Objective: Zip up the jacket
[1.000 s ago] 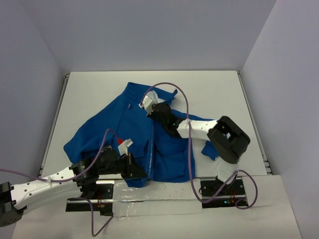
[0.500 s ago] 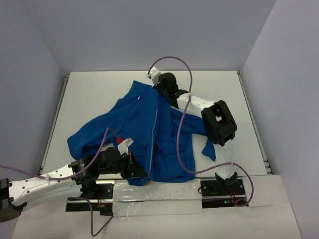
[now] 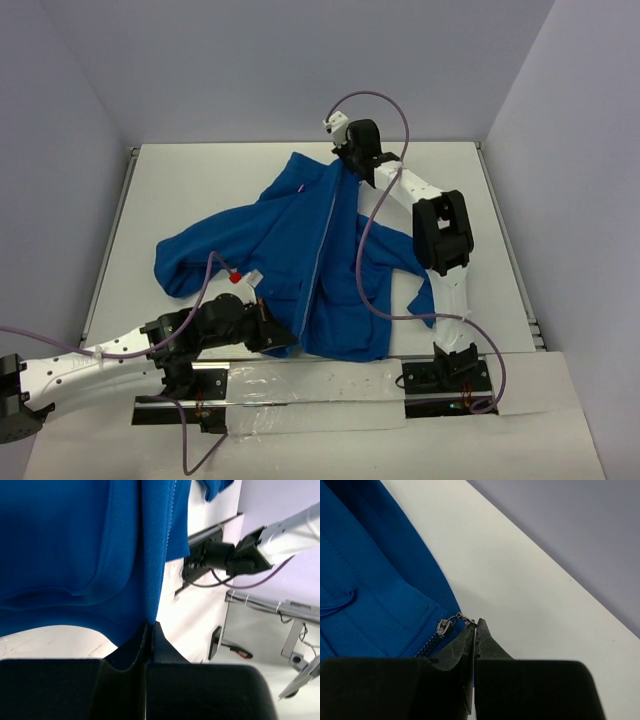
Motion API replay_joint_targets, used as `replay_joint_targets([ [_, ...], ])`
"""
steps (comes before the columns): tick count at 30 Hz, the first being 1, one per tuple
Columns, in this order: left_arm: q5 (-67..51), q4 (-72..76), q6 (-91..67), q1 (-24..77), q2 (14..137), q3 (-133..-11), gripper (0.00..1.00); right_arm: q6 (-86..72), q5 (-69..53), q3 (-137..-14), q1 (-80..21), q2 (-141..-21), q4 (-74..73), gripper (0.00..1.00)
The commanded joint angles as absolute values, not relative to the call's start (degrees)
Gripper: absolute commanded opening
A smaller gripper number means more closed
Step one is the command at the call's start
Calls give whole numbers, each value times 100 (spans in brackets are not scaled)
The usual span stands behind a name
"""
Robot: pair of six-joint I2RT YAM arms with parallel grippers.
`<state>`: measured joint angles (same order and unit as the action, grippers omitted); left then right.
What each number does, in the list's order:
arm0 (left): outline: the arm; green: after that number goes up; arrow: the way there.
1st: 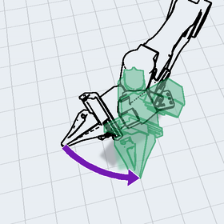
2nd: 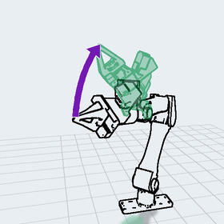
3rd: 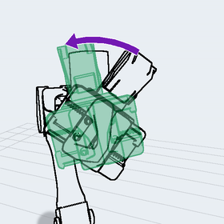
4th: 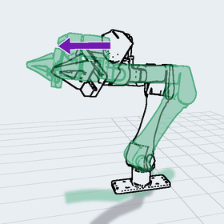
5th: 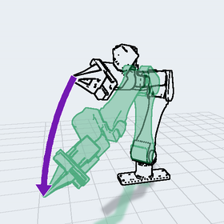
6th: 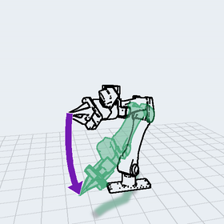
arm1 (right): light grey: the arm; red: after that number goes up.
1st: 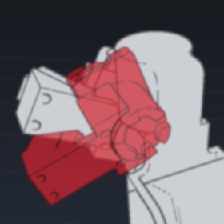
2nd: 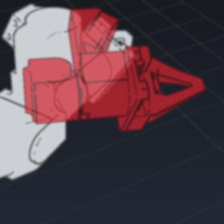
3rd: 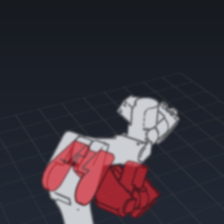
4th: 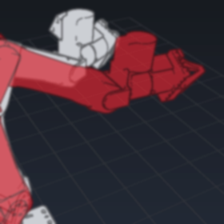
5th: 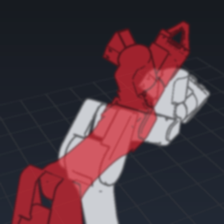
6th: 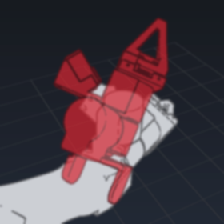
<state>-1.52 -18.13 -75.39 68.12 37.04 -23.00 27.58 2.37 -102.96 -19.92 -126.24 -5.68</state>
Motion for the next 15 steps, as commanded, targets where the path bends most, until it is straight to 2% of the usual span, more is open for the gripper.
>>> replay_joint_targets([
  [1, -977, -2219, -7670, 7055, 3754, -2488, 0, 2796, 1026, -11111, -1564, -12725, 26, 0],
  [4, -260, -2347, -7481, 6943, 4035, -2642, 0, 2469, 1219, -10805, -1565, -12379, 90, 0],
  [6, 28, -2358, -7094, 6428, 4561, -2926, 0, 1996, 1490, -10256, -1582, -11853, 143, 0],
  [10, 444, -2378, -6147, 5063, 5487, -3573, 0, 1173, 1815, -9603, -1591, -11203, -187, 0],
  [13, 322, -2185, -5294, 3920, 5740, -3948, 0, 718, 1984, -8829, -1591, -10500, -335, 0],
  [15, 1, -2091, -4549, 2574, 6051, -4495, 0, 279, 2093, -8238, -1602, -9963, -534, 0],
])
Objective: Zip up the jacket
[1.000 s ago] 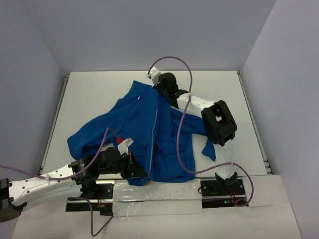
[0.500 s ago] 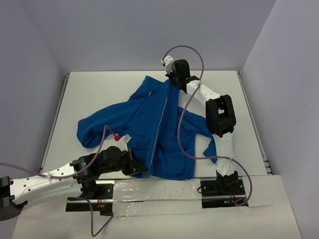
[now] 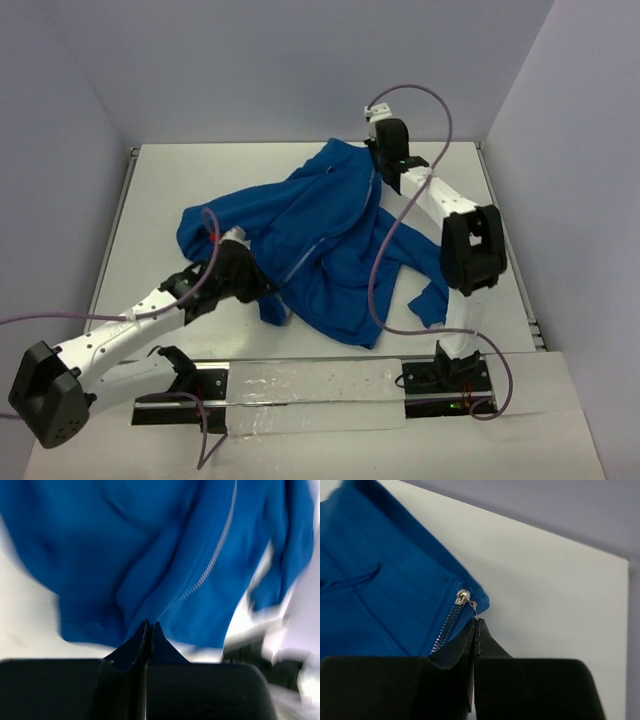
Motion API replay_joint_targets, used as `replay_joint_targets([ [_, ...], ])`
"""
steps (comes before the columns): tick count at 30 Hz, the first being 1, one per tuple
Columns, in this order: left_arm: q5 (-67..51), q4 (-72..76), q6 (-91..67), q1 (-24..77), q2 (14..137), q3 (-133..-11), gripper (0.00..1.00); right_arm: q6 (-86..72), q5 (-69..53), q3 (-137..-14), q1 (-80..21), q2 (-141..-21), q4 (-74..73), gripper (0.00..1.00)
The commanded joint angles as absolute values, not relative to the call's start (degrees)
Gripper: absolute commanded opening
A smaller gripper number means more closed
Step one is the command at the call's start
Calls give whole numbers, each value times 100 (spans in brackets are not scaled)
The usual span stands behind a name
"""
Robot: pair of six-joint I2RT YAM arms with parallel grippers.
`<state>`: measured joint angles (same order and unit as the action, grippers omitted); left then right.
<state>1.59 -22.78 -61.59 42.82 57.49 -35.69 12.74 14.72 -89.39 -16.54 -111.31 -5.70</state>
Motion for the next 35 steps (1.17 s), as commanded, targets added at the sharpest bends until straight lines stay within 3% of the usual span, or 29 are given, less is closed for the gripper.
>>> replay_joint_targets([
  [1, -117, -2091, -4342, 2231, 6179, -4709, 0, 159, 2036, -8013, -1623, -9754, -597, 0],
  [7, 412, -2443, -3552, 980, 7392, -6689, 0, -1012, 2108, -6202, -1986, -8021, -873, 0],
  [8, 324, -2443, -3535, 932, 7479, -6871, 1, -1128, 2113, -6171, -2072, -7988, -914, 6],
  [9, 93, -2438, -3405, 865, 7557, -7078, 10, -1368, 2142, -5970, -2202, -7762, -1058, 55],
  [10, -86, -2448, -3307, 818, 7618, -7251, 19, -1591, 2194, -5806, -2308, -7542, -1203, 92],
  [11, -144, -2484, -3280, 816, 7622, -7326, 31, -1753, 2274, -5727, -2354, -7355, -1332, 100],
  [13, -226, -2526, -3233, 809, 7517, -7364, 62, -1968, 2322, -5579, -2408, -7092, -1495, 100],
  [15, -171, -2645, -3169, 809, 7263, -7341, 77, -2017, 2410, -5443, -2408, -6678, -1567, 100],
  [17, -80, -2771, -3077, 809, 6925, -7282, 84, -2091, 2577, -5484, -2408, -6397, -1795, 100],
  [24, -342, -2902, -2588, 809, 5422, -6916, 85, -2487, 3566, -5827, -2408, -6109, -2561, 100],
  [35, -846, -3070, -2733, 809, 4042, -5714, 84, -2549, 3783, -5098, -2408, -6050, -2489, 100],
])
